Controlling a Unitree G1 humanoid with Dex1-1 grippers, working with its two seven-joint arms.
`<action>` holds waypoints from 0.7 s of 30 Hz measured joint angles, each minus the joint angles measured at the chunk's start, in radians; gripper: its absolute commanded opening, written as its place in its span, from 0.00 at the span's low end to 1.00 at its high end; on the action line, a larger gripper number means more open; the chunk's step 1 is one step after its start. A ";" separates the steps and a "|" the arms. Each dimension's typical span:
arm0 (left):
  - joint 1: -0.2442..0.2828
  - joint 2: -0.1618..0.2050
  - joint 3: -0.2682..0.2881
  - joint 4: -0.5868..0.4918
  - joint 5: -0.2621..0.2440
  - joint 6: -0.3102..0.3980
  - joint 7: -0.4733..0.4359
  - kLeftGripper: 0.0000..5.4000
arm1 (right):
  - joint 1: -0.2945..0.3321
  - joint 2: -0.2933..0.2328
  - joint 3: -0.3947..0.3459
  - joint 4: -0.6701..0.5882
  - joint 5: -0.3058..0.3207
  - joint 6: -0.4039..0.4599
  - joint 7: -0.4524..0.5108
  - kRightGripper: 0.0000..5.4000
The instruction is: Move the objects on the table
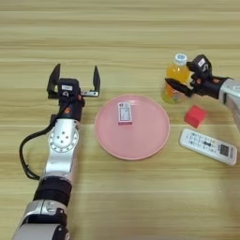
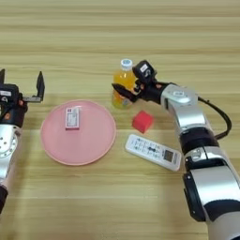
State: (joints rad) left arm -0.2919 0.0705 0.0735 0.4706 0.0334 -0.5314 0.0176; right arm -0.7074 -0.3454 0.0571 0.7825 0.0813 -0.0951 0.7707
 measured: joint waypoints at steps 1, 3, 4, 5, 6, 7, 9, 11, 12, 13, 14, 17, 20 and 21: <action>0.000 0.000 0.000 0.000 0.000 0.000 0.000 1.00 | 0.000 0.001 0.000 0.002 -0.001 0.000 0.000 0.87; 0.000 0.000 0.000 0.001 0.000 0.000 0.000 1.00 | 0.000 0.001 0.000 0.006 -0.001 0.000 0.001 0.92; 0.000 0.000 0.000 0.001 0.000 0.000 0.000 1.00 | 0.000 0.001 0.000 0.008 -0.001 0.000 0.001 0.93; 0.000 0.000 0.000 0.001 0.000 0.000 0.000 1.00 | 0.000 0.001 0.000 0.010 -0.001 0.000 0.001 0.96; 0.000 -0.001 0.000 0.002 0.000 0.000 0.000 1.00 | 0.000 0.001 0.000 0.011 -0.001 0.000 0.001 0.97; 0.000 -0.001 0.000 0.002 0.000 0.000 0.000 1.00 | 0.000 0.001 0.000 0.012 -0.001 0.000 0.001 1.00; 0.000 -0.001 0.000 0.002 0.000 0.000 0.000 1.00 | 0.000 0.001 0.000 0.016 -0.001 0.000 0.001 1.00; 0.000 -0.001 0.000 0.002 0.000 0.000 0.000 1.00 | 0.000 0.001 -0.001 0.016 -0.001 -0.001 0.000 1.00; 0.000 -0.001 0.000 0.002 0.000 0.000 0.000 1.00 | 0.000 0.001 -0.002 0.016 -0.001 -0.001 0.000 1.00; 0.000 -0.001 0.000 0.002 0.000 0.000 0.000 1.00 | 0.000 0.001 -0.004 0.016 -0.001 -0.002 0.000 1.00; 0.000 -0.001 0.000 0.002 0.000 0.000 0.000 1.00 | 0.000 0.001 -0.007 0.013 0.000 -0.003 -0.001 1.00; 0.000 -0.001 -0.001 0.002 0.000 0.000 0.000 1.00 | 0.000 0.001 -0.021 -0.009 0.003 -0.005 -0.004 1.00; 0.000 -0.001 -0.001 0.002 0.000 0.000 0.000 1.00 | 0.006 0.000 -0.039 -0.064 0.021 -0.007 -0.005 1.00; 0.000 -0.001 -0.001 0.002 0.000 -0.001 0.000 1.00 | 0.008 0.000 -0.047 -0.082 0.025 -0.007 -0.006 1.00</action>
State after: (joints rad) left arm -0.2919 0.0697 0.0726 0.4727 0.0337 -0.5319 0.0179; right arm -0.6995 -0.3455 0.0097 0.7002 0.1060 -0.1024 0.7651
